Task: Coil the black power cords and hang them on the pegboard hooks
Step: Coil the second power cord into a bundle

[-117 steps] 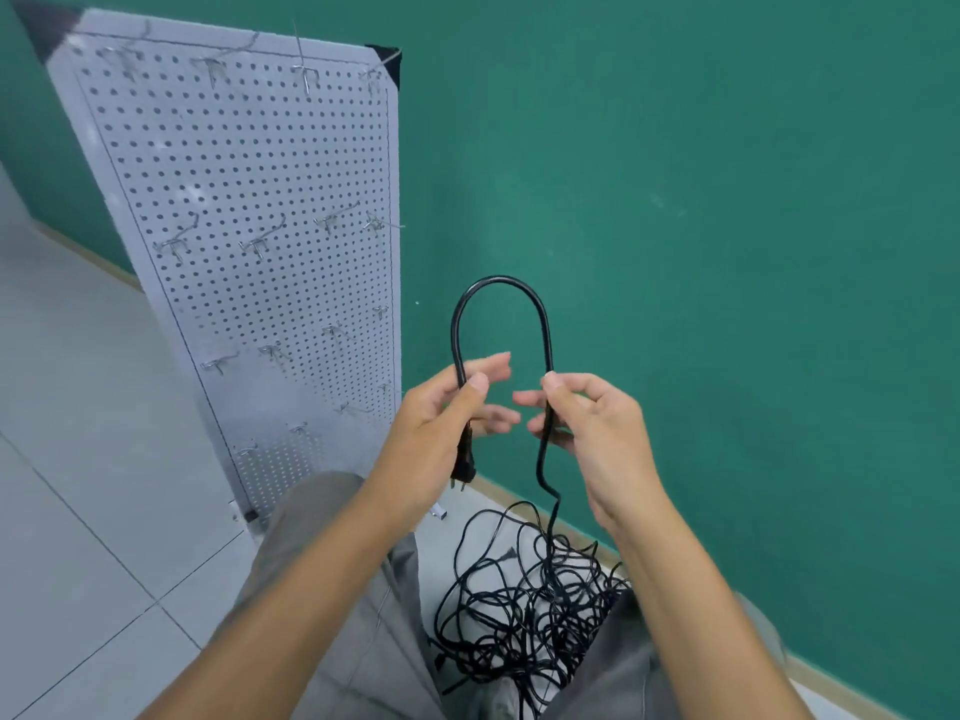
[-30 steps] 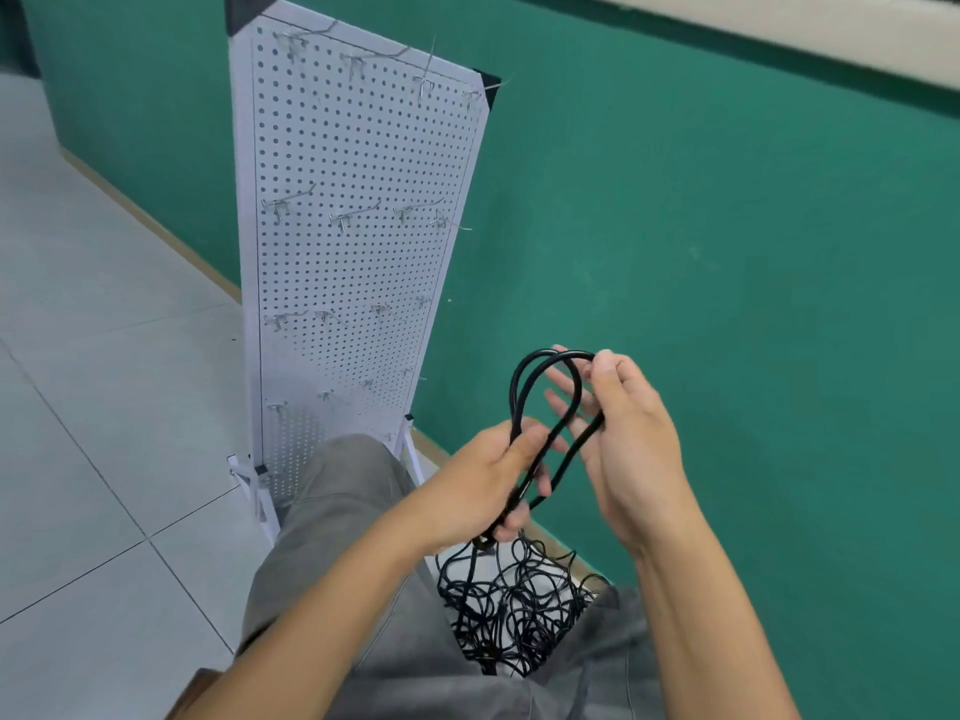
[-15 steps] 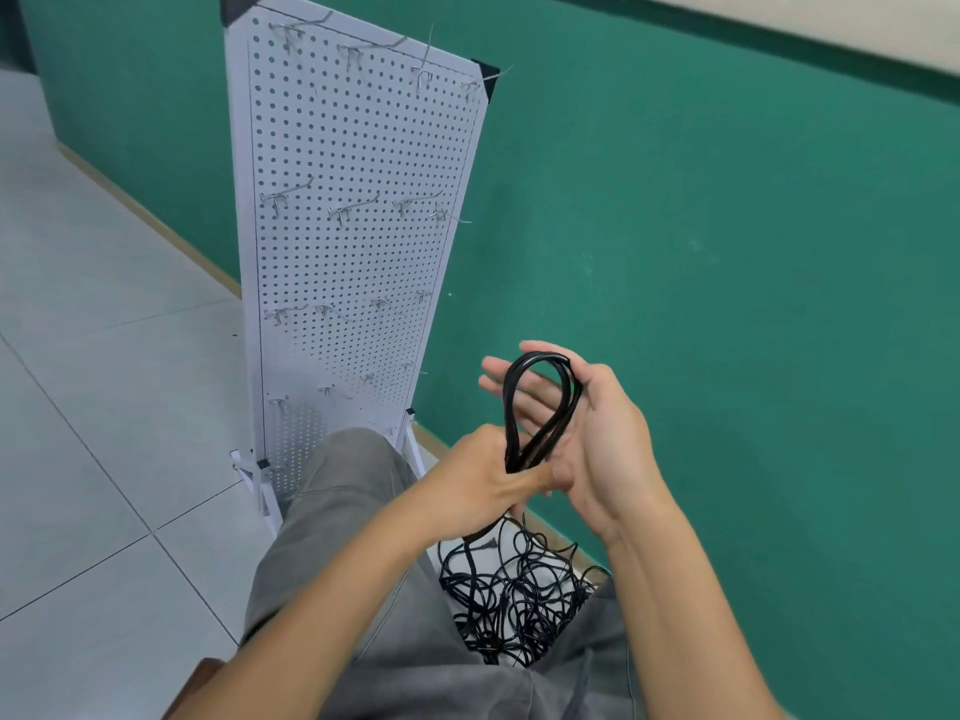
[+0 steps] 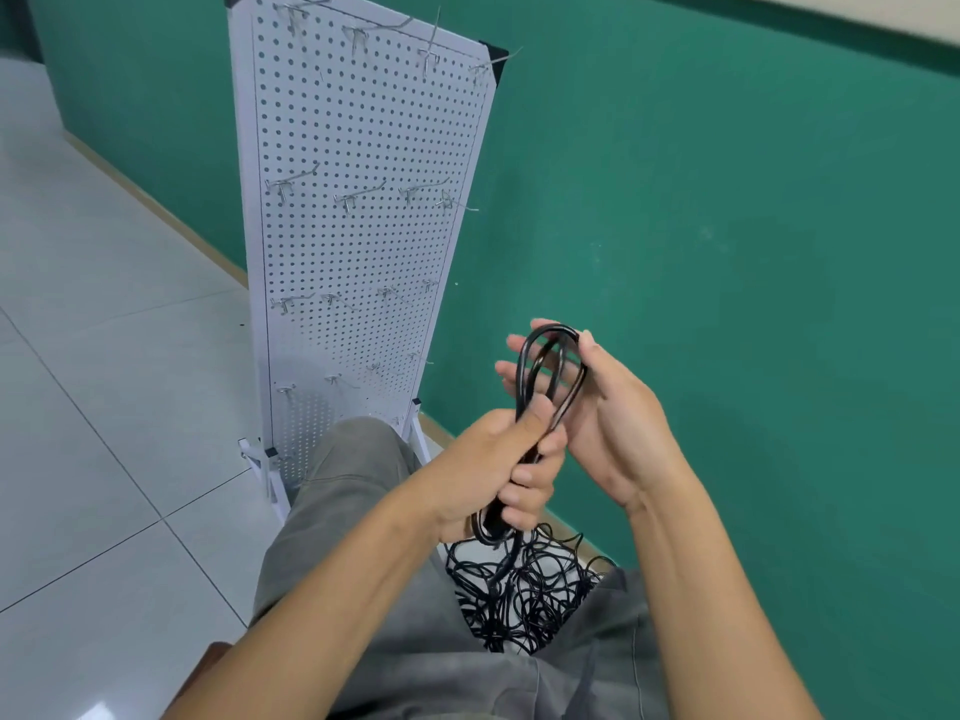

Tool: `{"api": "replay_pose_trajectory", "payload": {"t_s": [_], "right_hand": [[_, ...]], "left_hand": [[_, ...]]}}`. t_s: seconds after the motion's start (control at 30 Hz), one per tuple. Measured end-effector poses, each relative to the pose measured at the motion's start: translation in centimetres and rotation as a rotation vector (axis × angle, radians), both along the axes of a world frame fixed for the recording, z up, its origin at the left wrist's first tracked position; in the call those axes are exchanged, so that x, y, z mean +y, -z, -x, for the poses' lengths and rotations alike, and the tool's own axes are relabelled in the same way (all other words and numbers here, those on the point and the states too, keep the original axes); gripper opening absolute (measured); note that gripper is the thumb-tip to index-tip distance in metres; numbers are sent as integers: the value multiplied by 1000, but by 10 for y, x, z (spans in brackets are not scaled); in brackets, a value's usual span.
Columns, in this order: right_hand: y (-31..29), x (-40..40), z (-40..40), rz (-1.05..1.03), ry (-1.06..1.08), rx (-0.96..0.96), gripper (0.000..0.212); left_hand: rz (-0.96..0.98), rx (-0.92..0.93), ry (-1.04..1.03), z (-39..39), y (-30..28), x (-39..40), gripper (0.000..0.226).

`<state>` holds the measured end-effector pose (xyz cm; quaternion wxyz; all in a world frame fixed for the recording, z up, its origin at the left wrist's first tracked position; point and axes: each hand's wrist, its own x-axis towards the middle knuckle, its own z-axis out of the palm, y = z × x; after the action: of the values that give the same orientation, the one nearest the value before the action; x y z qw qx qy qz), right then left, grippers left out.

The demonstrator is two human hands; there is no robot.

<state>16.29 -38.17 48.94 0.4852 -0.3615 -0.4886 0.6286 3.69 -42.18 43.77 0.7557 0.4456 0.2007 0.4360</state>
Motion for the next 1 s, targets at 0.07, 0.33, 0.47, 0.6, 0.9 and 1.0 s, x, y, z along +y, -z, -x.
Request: {"api": "replay_pose_trajectory", "payload": {"t_s": [0.07,0.33,0.47,0.6,0.9,1.0], "right_hand": [[9,-1,0,25,-80,-26,57],[67,-26,21,68,-270,-275,69],[87,-28,23,0,-289,-469,72],[92,-32,26,-111,-228,-599,37],[77,-41,22,-257,-27,-671,6],[60,-46,19,-412,-140,-875,25]], "left_hand": [[40,-34,-83,2,1,5,48],[57,-214,-429,26,-2,21,36],[1,-248,-662,49,-4,28,22],[21,-243,-862,65,-3,34,22],[43,-35,-1142,74,15,46,27],[-44,221,-1158,72,20,47,24]]}}
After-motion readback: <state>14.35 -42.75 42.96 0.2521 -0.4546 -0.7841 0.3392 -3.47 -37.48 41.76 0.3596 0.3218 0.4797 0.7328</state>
